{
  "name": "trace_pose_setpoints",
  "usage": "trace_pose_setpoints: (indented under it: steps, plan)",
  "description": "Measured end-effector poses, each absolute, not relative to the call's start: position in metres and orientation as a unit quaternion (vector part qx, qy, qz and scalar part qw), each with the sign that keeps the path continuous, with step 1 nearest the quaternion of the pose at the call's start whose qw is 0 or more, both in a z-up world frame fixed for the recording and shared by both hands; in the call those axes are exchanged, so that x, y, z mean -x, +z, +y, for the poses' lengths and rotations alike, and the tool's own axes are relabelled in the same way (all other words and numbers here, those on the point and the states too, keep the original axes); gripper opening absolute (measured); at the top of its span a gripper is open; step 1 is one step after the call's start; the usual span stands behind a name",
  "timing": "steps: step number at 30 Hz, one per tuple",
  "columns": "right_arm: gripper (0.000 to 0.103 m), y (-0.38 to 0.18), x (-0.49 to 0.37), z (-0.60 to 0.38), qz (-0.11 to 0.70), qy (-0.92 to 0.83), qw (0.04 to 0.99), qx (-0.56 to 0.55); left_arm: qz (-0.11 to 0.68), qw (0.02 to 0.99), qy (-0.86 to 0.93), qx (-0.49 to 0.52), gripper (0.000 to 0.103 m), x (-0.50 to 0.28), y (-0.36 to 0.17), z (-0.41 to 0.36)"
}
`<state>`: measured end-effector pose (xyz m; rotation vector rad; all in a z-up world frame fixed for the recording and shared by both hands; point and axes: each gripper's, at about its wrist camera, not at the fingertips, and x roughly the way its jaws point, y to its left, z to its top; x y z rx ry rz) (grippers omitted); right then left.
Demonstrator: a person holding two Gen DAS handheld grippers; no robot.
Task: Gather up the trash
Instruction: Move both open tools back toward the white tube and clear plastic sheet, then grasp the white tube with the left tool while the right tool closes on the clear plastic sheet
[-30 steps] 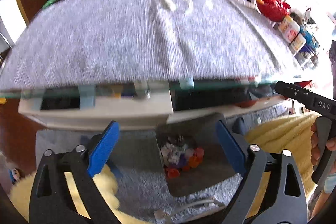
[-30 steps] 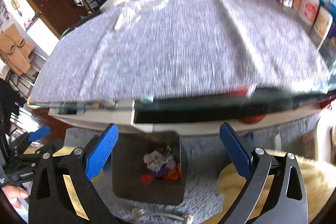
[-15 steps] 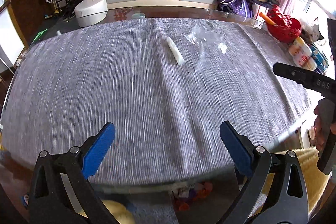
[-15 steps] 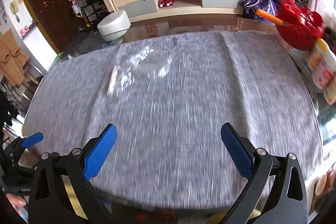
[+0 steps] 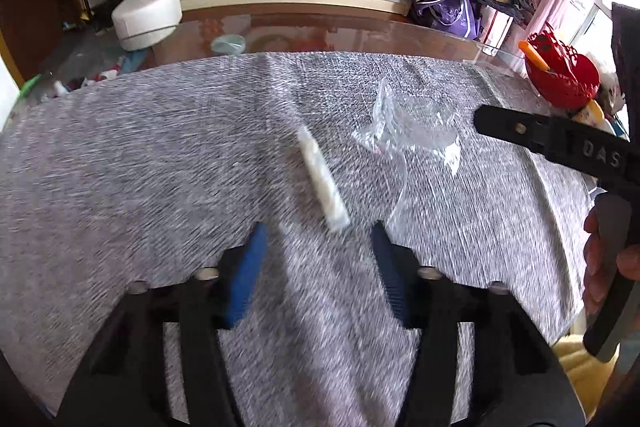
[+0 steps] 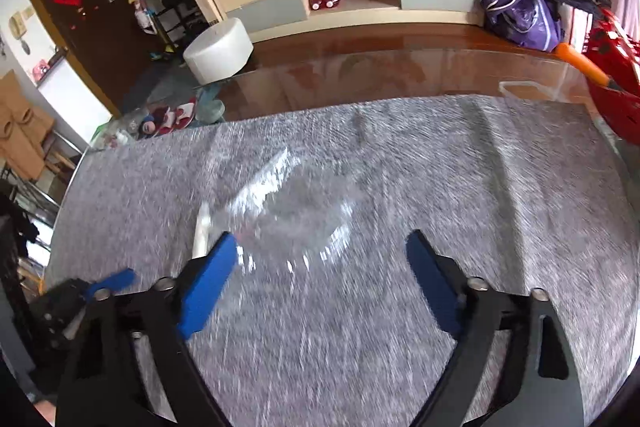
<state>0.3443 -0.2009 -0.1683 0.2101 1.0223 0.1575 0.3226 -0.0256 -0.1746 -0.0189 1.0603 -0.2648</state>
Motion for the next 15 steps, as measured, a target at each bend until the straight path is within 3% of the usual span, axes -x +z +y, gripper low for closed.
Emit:
trace_pose_setpoints:
  steps: [5, 8, 9, 11, 13, 14, 15]
  plan:
    - [0.081, -0.188, -0.372, -0.195, 0.519, 0.053, 0.85, -0.079, 0.512, 0.849, -0.127, 0.007, 0.042, -0.343, -0.187, -0.037]
    - [0.097, -0.196, -0.377, -0.191, 0.522, 0.05, 0.848, -0.079, 0.522, 0.844, -0.126, 0.002, 0.042, -0.354, -0.199, -0.04]
    - [0.098, -0.199, -0.378, -0.187, 0.522, 0.055, 0.848, -0.075, 0.524, 0.842, -0.126, 0.002, 0.042, -0.356, -0.202, -0.039]
    - [0.098, -0.204, -0.381, -0.181, 0.527, 0.06, 0.845, -0.068, 0.52, 0.845, -0.124, -0.001, 0.041, -0.356, -0.205, -0.039]
    - [0.096, -0.21, -0.384, -0.178, 0.531, 0.064, 0.842, -0.067, 0.517, 0.848, -0.119, -0.01, 0.031, -0.355, -0.205, -0.037]
    - [0.094, -0.213, -0.384, -0.177, 0.534, 0.066, 0.84, -0.07, 0.514, 0.85, -0.117, -0.013, 0.029, -0.354, -0.206, -0.036]
    - [0.085, -0.217, -0.384, -0.176, 0.537, 0.068, 0.838, -0.074, 0.512, 0.851, -0.114, -0.016, 0.021, -0.354, -0.206, -0.035]
